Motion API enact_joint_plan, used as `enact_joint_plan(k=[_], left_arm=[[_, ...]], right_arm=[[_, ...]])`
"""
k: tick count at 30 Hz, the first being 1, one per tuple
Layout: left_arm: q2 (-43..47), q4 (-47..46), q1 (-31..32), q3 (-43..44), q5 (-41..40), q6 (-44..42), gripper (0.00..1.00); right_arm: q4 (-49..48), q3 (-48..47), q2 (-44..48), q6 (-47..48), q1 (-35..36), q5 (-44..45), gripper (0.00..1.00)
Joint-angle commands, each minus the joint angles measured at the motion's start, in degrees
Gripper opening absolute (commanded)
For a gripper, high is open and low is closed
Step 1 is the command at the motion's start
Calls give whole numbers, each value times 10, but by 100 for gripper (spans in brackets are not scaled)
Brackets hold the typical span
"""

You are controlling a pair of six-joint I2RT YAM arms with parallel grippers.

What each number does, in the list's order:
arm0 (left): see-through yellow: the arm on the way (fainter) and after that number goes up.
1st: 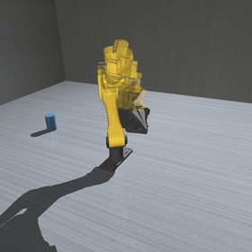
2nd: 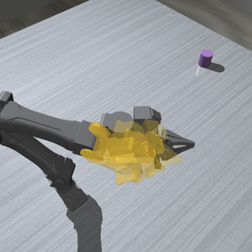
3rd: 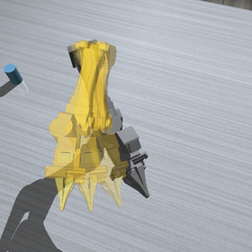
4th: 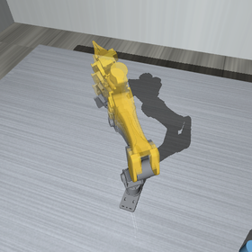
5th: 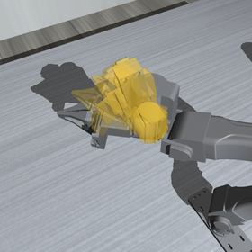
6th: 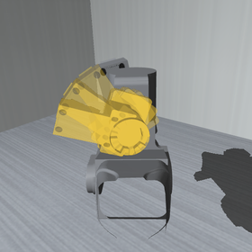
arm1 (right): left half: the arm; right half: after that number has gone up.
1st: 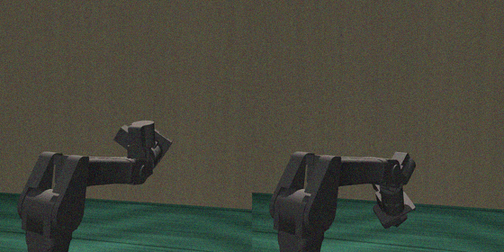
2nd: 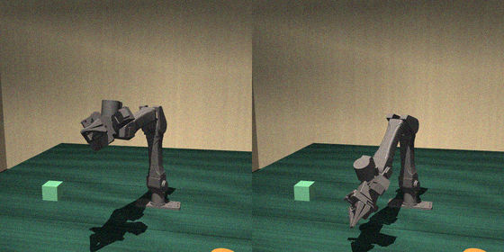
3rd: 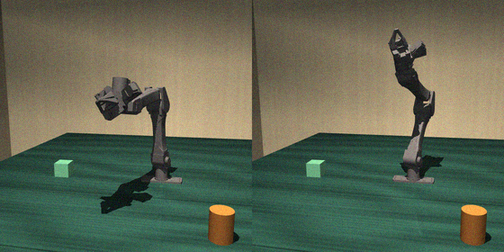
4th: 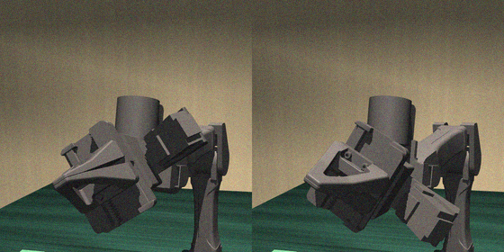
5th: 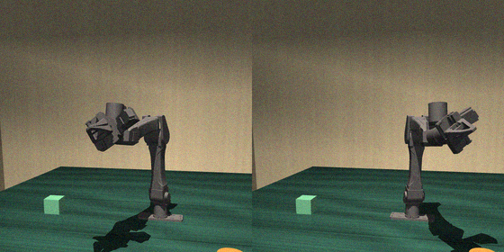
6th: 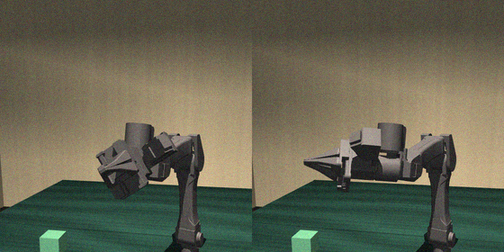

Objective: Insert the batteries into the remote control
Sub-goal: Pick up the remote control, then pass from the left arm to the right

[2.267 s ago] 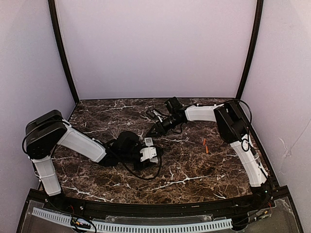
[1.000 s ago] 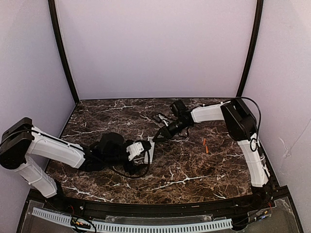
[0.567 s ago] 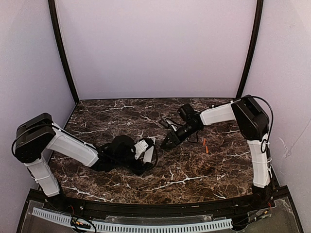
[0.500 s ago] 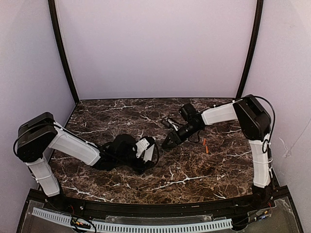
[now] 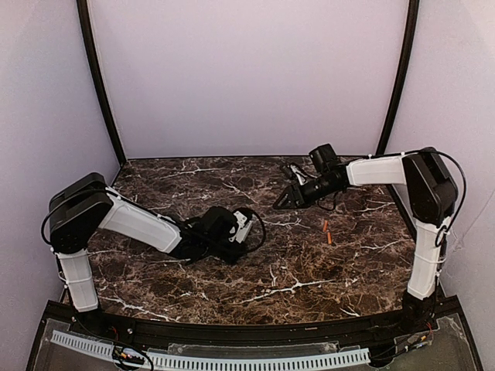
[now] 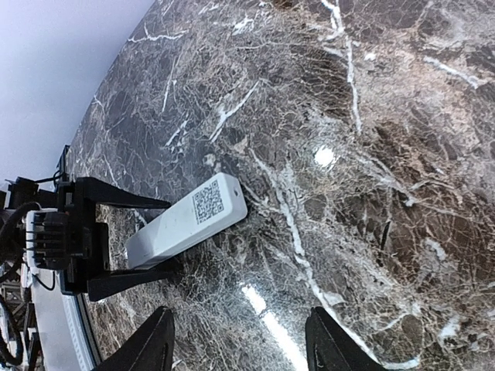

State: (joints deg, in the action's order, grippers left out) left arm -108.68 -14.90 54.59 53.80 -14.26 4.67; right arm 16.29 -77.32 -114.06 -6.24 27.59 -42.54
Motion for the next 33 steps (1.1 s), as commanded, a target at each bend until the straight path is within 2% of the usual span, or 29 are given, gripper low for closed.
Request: enact_joint_plan(k=[1,4,6,9,12,18,25,30,33], left_arm=[[-1,90,-7,15,-40,31,61],[14,78,-15,-6,15,9,46],[32,42,-16,-32,43,-23,39],[60,8,-16,-52,77,-95,31],[85,-14,-15,-71,104,-179,25],[153,-72,-14,-105,182,-281,24],[180,-62,-1,-95,221,-322,24],[190,-56,9,-86,217,-332,25],[193,-56,14,-82,214,-338,24]], right_arm=[[-17,12,14,-16,-9,3,57],[-29,19,15,-24,-13,-20,57],[-37,26,15,-31,-13,-36,58],[-55,47,22,-49,-12,-67,60],[-91,81,33,-75,-12,-128,68],[-114,135,60,-75,-3,-192,73],[-113,145,79,-52,46,-231,72],[-114,134,78,-57,66,-246,67],[-117,132,75,-61,78,-255,60]])
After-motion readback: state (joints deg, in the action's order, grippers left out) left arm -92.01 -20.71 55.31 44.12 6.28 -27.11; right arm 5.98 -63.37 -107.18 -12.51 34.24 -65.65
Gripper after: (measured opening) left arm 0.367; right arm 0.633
